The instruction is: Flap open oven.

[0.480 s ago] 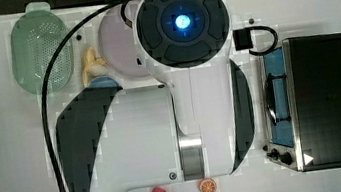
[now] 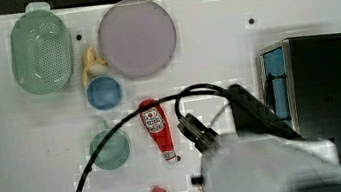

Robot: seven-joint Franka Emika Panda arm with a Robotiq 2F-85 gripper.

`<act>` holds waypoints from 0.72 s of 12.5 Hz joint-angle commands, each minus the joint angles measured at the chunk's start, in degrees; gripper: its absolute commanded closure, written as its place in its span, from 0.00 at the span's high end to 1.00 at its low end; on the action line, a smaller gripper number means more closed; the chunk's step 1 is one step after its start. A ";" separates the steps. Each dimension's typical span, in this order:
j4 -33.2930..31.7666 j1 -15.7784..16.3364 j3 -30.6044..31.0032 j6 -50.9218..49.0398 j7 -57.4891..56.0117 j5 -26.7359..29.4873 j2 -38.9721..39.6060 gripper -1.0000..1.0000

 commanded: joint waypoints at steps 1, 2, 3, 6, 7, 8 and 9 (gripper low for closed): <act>0.56 0.37 0.76 0.14 2.90 0.35 3.02 0.82; 0.53 0.37 0.75 0.14 2.90 0.35 3.04 0.69; 0.50 0.37 0.71 0.12 2.90 0.35 3.05 0.57; -0.24 0.34 0.38 0.11 2.86 0.27 3.06 0.22; -0.83 0.29 0.16 0.21 2.58 0.05 3.12 0.18; -1.47 0.27 -0.13 0.33 1.56 -0.13 3.30 0.17; -2.05 0.26 -0.52 0.50 -0.82 -0.14 3.56 0.17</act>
